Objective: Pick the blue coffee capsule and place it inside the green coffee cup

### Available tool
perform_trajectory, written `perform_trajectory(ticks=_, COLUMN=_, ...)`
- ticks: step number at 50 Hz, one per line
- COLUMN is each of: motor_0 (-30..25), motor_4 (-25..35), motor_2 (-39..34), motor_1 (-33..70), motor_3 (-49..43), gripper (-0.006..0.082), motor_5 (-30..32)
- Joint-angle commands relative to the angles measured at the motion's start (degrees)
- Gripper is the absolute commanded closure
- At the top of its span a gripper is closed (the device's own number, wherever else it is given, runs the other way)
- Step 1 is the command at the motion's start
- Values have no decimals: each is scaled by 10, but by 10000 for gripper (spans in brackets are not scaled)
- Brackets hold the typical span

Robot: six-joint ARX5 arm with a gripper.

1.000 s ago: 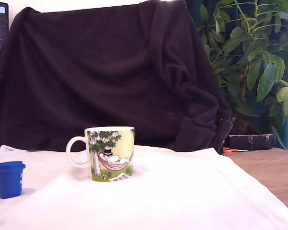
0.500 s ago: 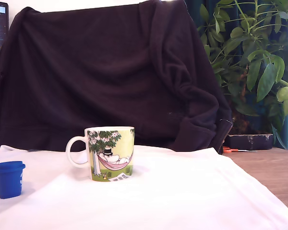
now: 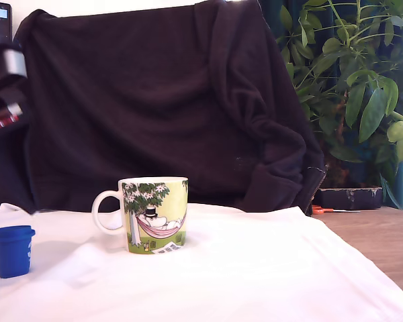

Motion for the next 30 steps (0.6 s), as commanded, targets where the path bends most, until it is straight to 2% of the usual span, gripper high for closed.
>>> perform_trajectory(ticks=1, motor_0=-7, motor_4=-12, motor_2=-3, motor_1=13, motor_3=12, gripper=115, motor_5=3)
perform_trajectory(ticks=21, motor_0=-17, motor_4=-24, motor_2=-3, motor_1=77, motor_3=24, gripper=140, motor_5=3)
perform_trajectory(ticks=25, motor_0=-18, motor_4=-24, motor_2=-3, motor_1=77, motor_3=27, gripper=221, motor_5=3)
perform_trajectory(ticks=30, motor_0=-18, motor_4=-19, motor_2=-3, motor_1=77, motor_3=26, gripper=471, motor_5=3)
